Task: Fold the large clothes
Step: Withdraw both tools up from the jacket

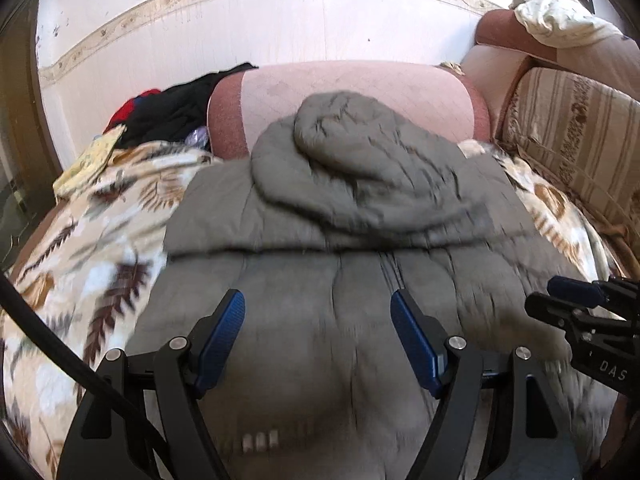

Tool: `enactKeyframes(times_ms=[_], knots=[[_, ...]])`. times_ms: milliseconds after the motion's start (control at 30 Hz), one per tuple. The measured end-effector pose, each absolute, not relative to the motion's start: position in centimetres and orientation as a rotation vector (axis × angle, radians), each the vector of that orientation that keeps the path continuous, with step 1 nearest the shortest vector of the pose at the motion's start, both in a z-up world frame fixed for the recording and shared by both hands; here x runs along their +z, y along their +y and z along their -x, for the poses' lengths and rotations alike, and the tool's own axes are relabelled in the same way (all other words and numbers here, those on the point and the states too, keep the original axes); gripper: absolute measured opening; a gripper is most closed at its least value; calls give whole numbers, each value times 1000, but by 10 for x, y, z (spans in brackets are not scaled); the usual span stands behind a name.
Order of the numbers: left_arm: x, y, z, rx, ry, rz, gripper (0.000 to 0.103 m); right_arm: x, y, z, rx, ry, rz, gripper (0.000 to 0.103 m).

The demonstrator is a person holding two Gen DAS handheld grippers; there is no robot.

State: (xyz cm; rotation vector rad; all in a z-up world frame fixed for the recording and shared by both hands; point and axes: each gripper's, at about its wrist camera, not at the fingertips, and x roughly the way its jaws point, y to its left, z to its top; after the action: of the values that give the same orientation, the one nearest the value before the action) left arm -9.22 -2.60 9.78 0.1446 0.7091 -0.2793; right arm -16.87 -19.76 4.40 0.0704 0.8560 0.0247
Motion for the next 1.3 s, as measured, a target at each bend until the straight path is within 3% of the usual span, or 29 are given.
enactKeyframes(times_ms=[467, 1300], knots=[[70, 41, 171, -169, 810, -88, 75, 19, -182, 266, 16, 905, -35, 42], [36, 62, 193, -79, 824, -160, 75, -3, -168, 300, 29, 887, 2, 47]])
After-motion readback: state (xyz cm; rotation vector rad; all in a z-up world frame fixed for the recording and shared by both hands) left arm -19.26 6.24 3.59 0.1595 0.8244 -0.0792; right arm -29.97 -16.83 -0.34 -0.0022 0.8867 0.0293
